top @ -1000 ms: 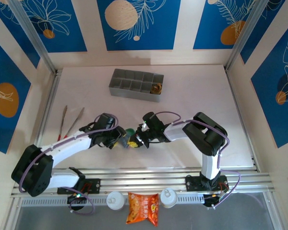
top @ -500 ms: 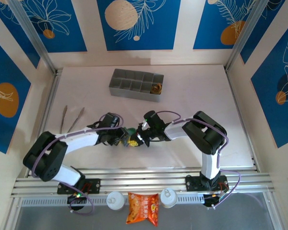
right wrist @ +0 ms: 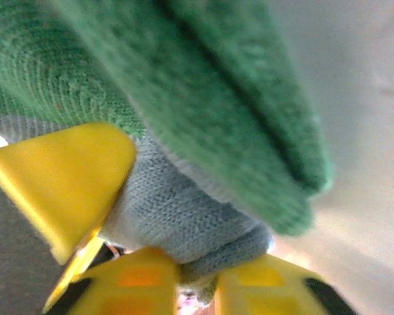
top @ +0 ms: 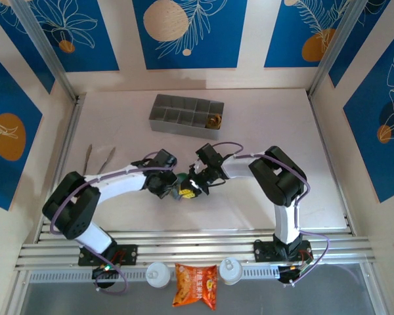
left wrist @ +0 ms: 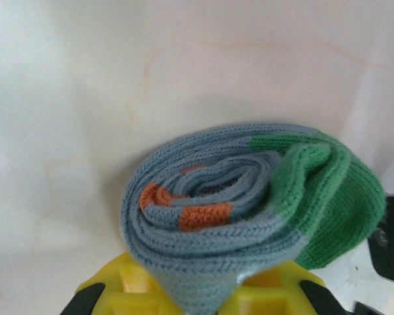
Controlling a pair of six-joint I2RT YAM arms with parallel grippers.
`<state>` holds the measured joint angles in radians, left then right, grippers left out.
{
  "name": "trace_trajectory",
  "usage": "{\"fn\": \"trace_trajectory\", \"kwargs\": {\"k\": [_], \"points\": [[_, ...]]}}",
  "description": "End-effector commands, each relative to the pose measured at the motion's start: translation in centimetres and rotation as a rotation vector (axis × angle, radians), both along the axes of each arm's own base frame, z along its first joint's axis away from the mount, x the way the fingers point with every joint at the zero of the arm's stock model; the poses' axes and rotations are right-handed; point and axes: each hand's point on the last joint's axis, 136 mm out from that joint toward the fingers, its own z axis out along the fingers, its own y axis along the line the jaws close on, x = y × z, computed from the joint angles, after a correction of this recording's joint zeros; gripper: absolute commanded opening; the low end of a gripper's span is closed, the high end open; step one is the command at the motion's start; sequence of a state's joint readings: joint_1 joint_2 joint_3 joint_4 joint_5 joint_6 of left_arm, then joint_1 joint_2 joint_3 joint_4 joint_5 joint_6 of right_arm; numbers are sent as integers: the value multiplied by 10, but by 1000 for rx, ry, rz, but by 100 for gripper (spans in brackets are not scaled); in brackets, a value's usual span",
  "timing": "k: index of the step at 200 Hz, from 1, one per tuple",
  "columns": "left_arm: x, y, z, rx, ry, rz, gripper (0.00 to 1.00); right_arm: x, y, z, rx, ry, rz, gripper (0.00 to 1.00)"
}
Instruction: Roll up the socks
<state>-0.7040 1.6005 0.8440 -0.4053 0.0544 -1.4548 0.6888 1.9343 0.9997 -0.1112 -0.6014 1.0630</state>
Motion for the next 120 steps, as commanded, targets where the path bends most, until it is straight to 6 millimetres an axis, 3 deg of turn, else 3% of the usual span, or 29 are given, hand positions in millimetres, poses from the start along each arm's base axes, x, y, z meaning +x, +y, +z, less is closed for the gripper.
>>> {"fn": "trace_trajectory", "kwargs": {"k": [1, 28, 51, 120], "points": [[-123, 59, -40, 330, 557, 43, 0, -14, -52, -38, -255, -5, -41, 32], [-114, 54, -35, 414, 604, 99, 0, -7, -44, 2, -126, -101, -78, 40], [-99, 46, -34, 460, 612, 135, 0, -9, -43, 20, -33, -127, -132, 42], [-65, 13, -39, 467, 620, 96, 0, -7, -31, 31, 137, -85, -292, 46]]}}
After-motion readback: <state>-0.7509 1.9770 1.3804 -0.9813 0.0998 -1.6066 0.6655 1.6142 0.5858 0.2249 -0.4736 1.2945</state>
